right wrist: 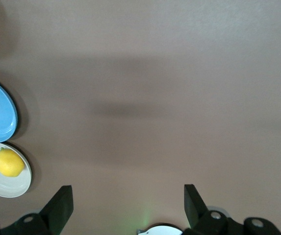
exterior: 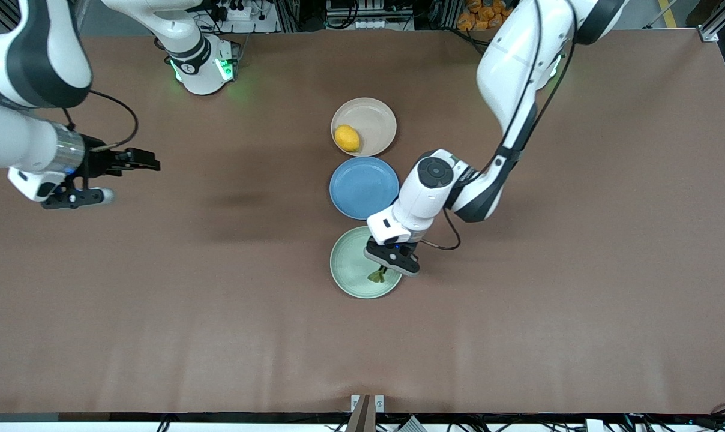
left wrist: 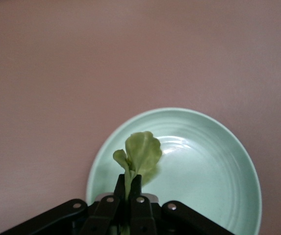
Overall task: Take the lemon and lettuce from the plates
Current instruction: 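Grasp the lettuce leaf with the left gripper while the right gripper reaches out, then carry the lettuce off with the left gripper while the right gripper approaches the lemon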
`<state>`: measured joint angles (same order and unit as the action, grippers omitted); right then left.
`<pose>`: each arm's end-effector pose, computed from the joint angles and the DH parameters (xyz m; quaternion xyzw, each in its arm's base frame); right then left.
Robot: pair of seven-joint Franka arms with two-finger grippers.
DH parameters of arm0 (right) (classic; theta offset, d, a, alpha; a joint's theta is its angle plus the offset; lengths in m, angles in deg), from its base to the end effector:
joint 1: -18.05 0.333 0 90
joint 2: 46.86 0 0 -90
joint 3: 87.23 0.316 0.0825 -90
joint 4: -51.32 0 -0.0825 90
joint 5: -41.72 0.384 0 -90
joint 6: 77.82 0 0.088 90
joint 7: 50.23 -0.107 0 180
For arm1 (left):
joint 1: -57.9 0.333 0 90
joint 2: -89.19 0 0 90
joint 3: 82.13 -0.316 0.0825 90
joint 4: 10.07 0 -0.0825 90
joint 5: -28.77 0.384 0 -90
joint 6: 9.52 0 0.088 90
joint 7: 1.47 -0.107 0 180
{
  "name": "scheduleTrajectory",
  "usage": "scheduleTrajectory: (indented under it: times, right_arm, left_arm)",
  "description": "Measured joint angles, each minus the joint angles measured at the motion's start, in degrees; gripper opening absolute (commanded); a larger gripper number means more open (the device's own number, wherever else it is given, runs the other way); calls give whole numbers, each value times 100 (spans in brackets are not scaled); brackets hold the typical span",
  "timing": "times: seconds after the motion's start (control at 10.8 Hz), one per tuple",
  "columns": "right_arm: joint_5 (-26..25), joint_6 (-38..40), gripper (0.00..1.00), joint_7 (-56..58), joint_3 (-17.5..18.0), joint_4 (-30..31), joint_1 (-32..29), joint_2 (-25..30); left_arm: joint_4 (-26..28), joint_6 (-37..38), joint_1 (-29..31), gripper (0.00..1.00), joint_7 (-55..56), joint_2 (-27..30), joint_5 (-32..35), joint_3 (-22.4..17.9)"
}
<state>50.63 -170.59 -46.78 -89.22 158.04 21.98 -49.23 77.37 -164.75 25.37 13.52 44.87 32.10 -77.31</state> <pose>0.5393 0.0344 0.4714 -0.9865 -0.0316 0.1405 0.0774 0.5983 -0.4433 0.2457 0.9591 -0.1953 0.1799 0.0984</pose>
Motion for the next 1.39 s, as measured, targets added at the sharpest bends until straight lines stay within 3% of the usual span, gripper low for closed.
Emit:
scheduleTrajectory:
  times: [0.37, 0.74, 1.02, 1.39]
  right_arm:
    - [82, -181, 100, -435, 10, 228, 422, -7]
    - [380, -596, 100, -979, 23, 686, 1011, -5]
    - [411, -907, 100, -1735, 47, 820, 2017, 6]
    - [435, -1933, 100, -2624, 65, 1151, 3610, -14]
  left_arm:
    - [-93, 1588, 485, 0, 101, 1136, -341, -5]
    - [-11, 3148, 1430, 0, -351, 1713, -349, -32]
    - [199, 3613, 2080, 0, -542, 1747, -346, -53]
    - [713, 3536, 2729, 0, -542, 1520, -344, -72]
